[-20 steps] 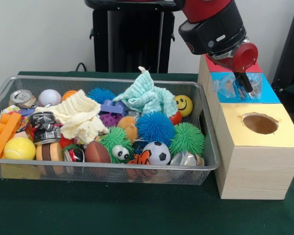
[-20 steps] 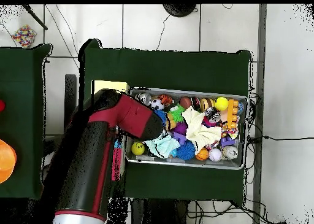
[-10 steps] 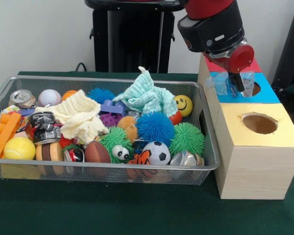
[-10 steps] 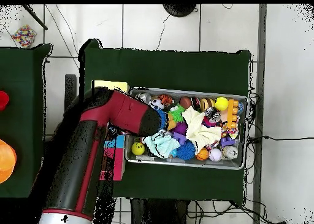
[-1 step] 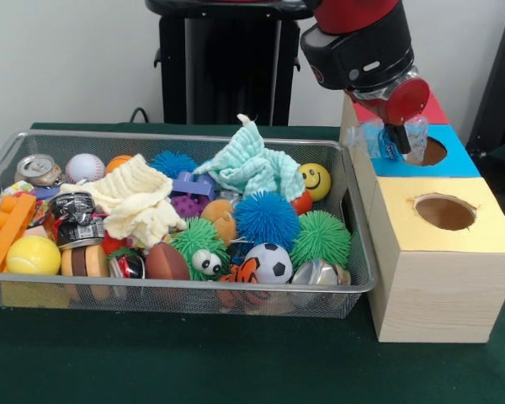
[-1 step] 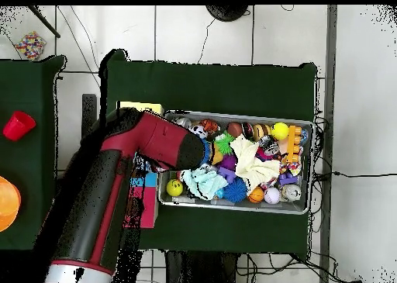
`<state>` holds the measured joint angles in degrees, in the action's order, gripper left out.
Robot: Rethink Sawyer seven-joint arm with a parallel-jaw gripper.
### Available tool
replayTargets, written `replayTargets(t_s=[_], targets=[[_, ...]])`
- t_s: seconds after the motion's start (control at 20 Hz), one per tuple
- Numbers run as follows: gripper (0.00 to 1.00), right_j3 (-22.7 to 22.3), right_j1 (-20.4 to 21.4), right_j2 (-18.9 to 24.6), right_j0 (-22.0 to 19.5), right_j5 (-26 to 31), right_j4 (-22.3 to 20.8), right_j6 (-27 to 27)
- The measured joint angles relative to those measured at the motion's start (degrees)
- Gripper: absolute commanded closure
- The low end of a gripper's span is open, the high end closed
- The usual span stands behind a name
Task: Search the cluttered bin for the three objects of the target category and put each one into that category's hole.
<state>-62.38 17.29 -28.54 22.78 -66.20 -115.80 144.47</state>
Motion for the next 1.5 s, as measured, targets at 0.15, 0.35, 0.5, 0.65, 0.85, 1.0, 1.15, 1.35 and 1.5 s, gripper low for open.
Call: replayTargets(t_s=[0.15, 0.35, 0.5, 0.65, 0.85, 1.0, 1.15, 1.35, 1.5], targets=[[1.00, 0.18, -0.49, -0.72, -0.01, -0.89, -0.08, 0.00], [1.00, 0.18, -1.24, -1.92, -0.12, -1.65, -0.12, 0.00], [1.00, 0.17, -1.62, -2.50, -0.33, -1.91, -0.15, 0.00], [1.00, 0.14, -2.49, -2.85, -1.26, -2.07, -0.44, -0.01], [1.00, 0.10, -4.04, -2.81, -2.46, -2.06, -0.48, -0.01], [1.00, -0.15, -5.98, -2.82, -2.86, -2.06, -0.56, -0.01], [1.00, -0.33, -8.00, -2.81, -2.60, -2.05, -0.78, -0.01], [1.00, -0.37, -10.01, -2.86, -2.07, -2.05, -1.17, -0.01], [1.00, -0.39, -12.03, -3.69, -1.06, -2.02, -2.23, -0.01]])
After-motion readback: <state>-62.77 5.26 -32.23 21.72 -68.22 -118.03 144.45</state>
